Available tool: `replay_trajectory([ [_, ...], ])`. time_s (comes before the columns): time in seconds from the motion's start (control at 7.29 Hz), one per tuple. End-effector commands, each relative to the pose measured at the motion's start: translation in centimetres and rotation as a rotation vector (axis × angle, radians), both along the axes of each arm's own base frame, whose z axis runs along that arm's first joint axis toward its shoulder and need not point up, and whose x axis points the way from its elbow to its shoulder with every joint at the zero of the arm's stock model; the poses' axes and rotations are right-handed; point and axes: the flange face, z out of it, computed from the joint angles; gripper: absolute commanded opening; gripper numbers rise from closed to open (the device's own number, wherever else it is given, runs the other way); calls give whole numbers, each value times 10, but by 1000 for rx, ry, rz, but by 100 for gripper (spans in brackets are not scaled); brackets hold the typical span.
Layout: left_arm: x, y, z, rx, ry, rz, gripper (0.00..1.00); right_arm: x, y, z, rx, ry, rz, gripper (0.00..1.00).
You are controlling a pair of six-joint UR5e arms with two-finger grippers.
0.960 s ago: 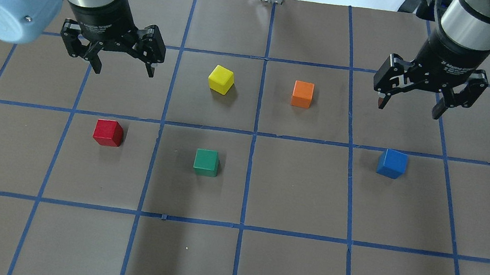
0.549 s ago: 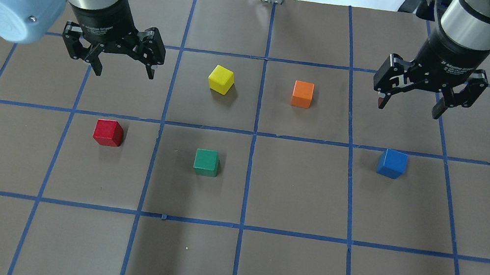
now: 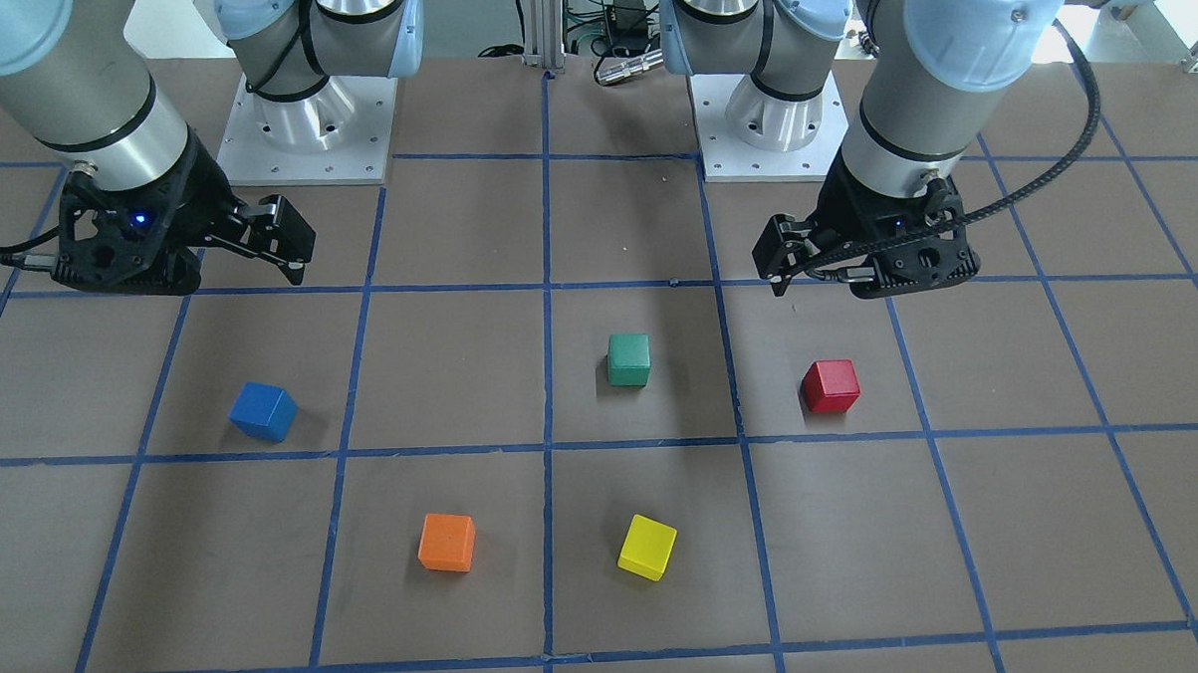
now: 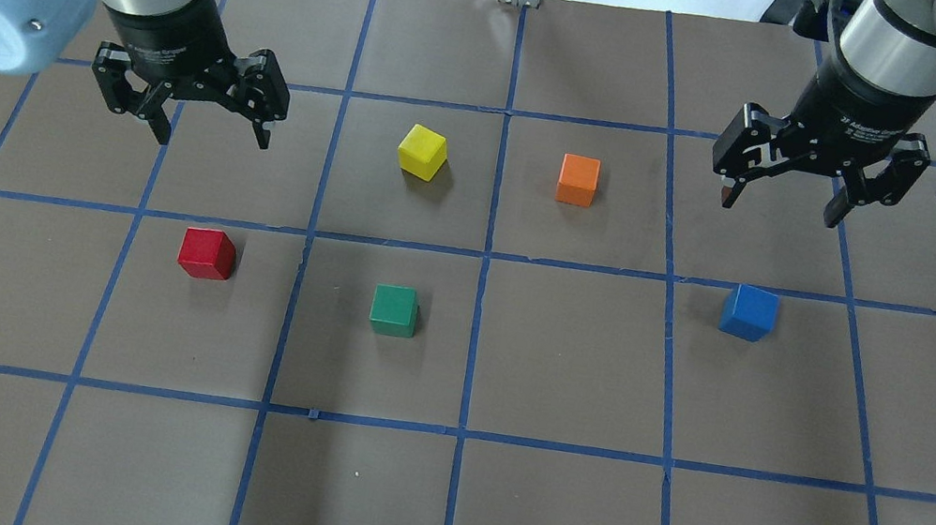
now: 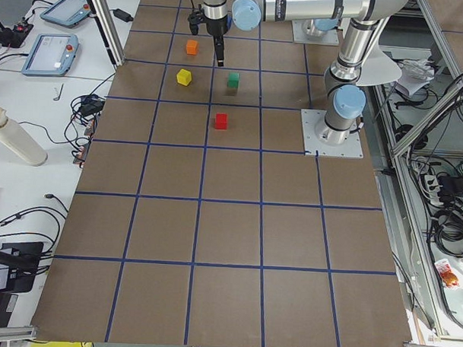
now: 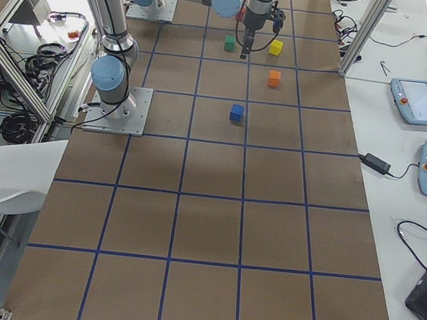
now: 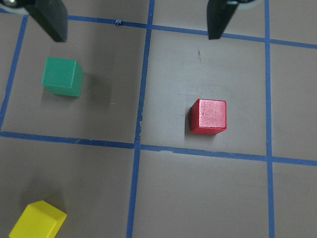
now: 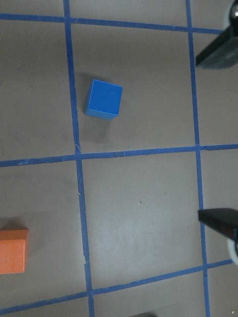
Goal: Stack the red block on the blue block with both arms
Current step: 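Move the left gripper down over the red cube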
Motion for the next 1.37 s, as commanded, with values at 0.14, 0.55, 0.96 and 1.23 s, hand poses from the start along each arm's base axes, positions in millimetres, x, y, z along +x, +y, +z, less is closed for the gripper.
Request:
replay_trajectory([
  [0.14,36,-2,-25,-2,5,-7,100,0,-1,-3,4,-2,0,100],
  [0.55,83,2,-82,-12,11,-31,100,0,-1,-5,6,-3,1,100],
  [0.96,82,19,-160,-56,4,-161,100,0,-1,-7,12,-3,7,100],
  [1.23,91,14,-179,-26,17,-172,100,0,-1,-7,12,-4,7,100],
])
